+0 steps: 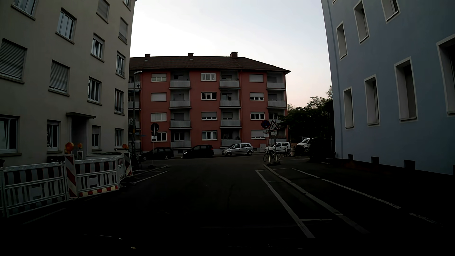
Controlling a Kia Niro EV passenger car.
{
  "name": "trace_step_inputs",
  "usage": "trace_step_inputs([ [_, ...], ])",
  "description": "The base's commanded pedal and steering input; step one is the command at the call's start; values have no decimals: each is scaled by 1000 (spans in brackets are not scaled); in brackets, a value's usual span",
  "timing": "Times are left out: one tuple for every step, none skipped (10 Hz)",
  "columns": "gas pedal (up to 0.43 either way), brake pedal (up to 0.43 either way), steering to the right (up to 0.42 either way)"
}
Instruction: Follow the waypoints while adhering to traffic rules and regulations
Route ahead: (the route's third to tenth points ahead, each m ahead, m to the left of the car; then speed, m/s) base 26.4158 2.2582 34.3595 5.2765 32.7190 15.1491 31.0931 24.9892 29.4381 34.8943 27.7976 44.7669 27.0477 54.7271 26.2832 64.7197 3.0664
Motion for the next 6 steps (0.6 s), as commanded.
trace_step_inputs([
  [0, 0, 2],
  [0, 0, 1],
  [0, 0, 1],
  [0, 0, 2],
  [0, 0, 2],
  [0, 0, 3],
])
